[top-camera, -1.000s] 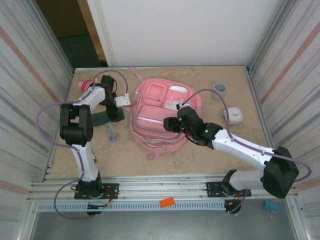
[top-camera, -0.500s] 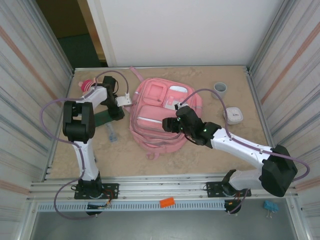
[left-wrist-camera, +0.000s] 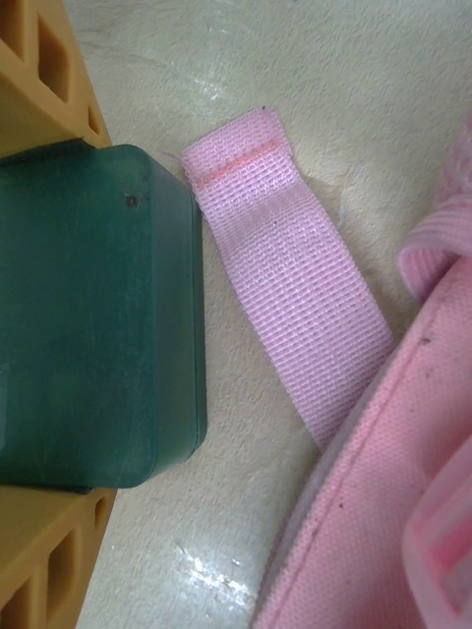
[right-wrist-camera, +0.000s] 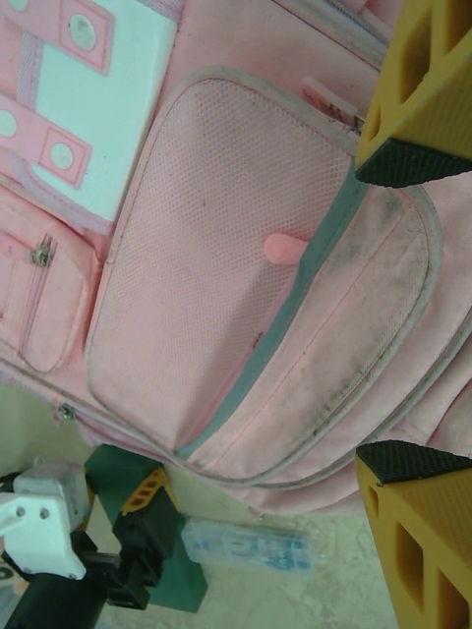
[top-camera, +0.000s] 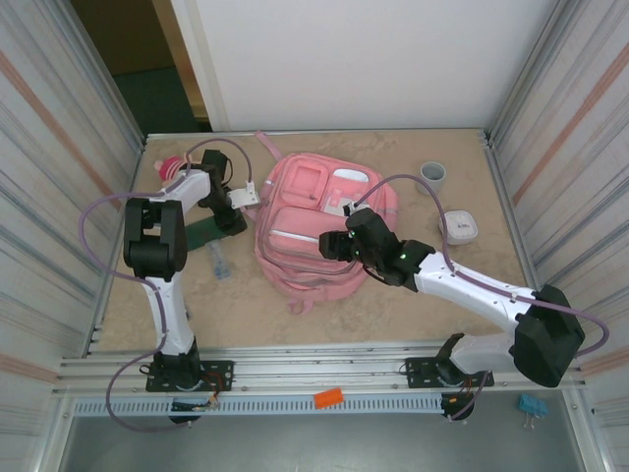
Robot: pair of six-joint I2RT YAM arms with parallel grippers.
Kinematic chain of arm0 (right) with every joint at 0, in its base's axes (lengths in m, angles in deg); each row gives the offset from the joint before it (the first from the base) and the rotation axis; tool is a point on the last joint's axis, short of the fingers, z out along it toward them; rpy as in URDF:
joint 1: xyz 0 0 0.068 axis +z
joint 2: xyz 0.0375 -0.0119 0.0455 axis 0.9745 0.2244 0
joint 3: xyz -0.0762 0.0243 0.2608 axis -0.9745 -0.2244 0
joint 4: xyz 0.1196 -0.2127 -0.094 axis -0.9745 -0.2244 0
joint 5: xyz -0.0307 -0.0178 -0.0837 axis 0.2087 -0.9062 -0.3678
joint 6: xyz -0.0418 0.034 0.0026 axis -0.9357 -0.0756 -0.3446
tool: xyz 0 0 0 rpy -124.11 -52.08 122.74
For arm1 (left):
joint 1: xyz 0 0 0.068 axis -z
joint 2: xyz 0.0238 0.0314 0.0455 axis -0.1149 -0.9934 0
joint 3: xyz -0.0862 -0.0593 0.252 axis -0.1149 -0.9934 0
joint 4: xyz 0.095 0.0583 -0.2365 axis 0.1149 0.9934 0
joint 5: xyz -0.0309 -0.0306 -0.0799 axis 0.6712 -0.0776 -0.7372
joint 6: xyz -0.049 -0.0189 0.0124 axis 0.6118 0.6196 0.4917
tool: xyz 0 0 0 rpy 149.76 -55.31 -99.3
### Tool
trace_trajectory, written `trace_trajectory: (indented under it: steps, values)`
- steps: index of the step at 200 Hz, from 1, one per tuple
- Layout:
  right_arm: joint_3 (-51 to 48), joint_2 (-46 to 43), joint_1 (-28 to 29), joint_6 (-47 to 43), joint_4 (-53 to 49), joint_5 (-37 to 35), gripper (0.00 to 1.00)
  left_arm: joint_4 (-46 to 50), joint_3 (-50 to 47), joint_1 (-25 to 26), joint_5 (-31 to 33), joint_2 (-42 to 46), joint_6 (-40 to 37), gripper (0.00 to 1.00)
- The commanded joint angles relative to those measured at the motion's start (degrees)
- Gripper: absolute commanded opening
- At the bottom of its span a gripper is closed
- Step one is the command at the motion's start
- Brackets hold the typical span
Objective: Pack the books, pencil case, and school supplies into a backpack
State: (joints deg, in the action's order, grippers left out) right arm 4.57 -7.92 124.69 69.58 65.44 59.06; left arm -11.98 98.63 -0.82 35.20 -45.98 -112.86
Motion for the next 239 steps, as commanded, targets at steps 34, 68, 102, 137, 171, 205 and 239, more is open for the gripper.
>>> trace_trajectory:
  steps: [34, 68, 102, 137, 171, 205, 239]
  values:
    - [0.8, -2.7, 1.0, -0.7, 0.4, -1.0, 0.7, 1.0, 0.7, -0.2, -4.0, 10.7, 10.5, 0.53]
    - [-0.1, -4.2, 1.2, -0.5, 2.1, -0.8, 0.7, 0.4, 2.3, 0.0, -4.5, 16.9, 20.2, 0.48]
    - [-2.2, -5.8, 2.5, -3.2, 7.4, 1.7, 0.69, -0.2, 3.5, 0.3, -6.1, 22.2, 39.1, 0.46]
    - [-3.7, -6.4, 4.8, -6.2, 13.1, 2.6, 0.69, 4.4, 6.8, 0.2, -8.6, 24.8, 58.7, 0.43]
    - [-3.4, -5.5, 7.0, -7.6, 15.6, 1.5, 0.69, -11.4, -5.2, -1.4, -24.3, 31.7, 81.3, 0.39]
    - [-3.4, -5.5, 8.2, -8.4, 16.6, -0.4, 0.7, -32.6, -18.8, 0.4, -28.1, 35.2, 107.7, 0.39]
    - [-4.6, -5.5, 8.2, -8.7, 20.3, 3.1, 0.71, -49.5, -31.1, 2.6, -23.8, 37.6, 127.4, 0.39]
